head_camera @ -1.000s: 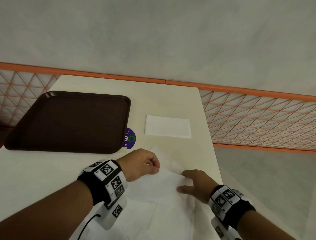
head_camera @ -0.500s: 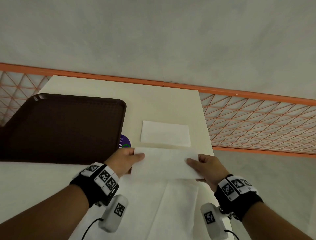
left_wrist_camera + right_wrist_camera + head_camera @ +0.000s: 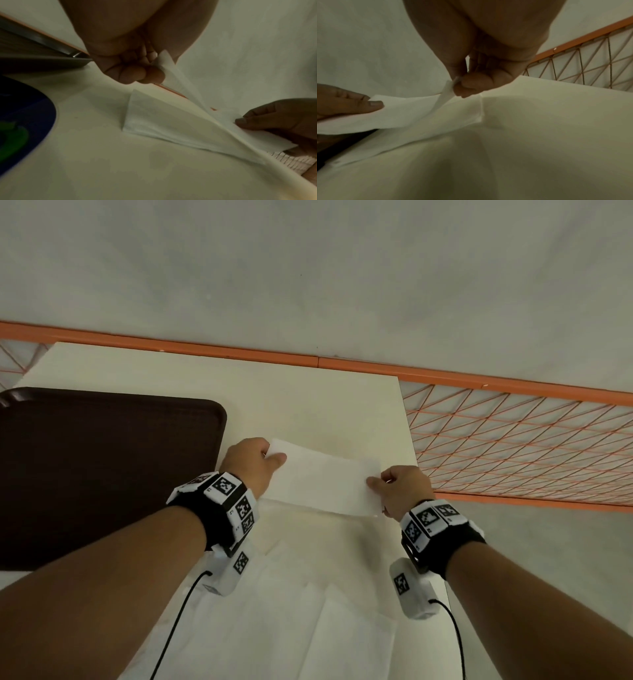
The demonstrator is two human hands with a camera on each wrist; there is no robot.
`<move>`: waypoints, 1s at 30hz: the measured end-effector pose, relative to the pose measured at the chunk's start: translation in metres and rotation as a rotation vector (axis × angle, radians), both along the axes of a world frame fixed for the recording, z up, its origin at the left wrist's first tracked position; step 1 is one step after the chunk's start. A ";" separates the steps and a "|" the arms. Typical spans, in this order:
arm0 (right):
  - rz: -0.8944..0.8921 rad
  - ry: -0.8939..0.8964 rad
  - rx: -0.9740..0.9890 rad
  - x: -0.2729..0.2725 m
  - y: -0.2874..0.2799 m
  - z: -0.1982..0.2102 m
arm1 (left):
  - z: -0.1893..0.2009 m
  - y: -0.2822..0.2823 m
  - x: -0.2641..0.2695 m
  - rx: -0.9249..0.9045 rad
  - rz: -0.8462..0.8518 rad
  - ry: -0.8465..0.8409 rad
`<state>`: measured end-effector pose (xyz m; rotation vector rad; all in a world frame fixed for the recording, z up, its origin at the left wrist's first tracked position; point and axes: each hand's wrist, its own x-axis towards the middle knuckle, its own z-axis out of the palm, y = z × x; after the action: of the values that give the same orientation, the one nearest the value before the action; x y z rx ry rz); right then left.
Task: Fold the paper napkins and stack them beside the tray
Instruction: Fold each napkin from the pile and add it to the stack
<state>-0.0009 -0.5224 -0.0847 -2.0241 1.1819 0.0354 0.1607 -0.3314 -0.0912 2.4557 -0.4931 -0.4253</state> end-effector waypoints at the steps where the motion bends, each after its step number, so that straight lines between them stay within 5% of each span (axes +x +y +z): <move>1: 0.014 0.021 -0.030 0.004 -0.003 -0.004 | -0.004 -0.003 0.002 0.029 0.007 -0.003; 22: 0.070 0.201 -0.210 0.004 -0.001 -0.005 | -0.013 0.005 0.005 0.214 0.086 -0.011; 30: 0.287 0.113 -0.171 -0.052 0.073 0.030 | 0.036 0.056 -0.053 0.213 -0.349 0.089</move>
<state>-0.0526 -0.4491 -0.0547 -2.3567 0.9804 0.1988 0.1073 -0.2753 -0.0553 2.5405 -0.8828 -0.7612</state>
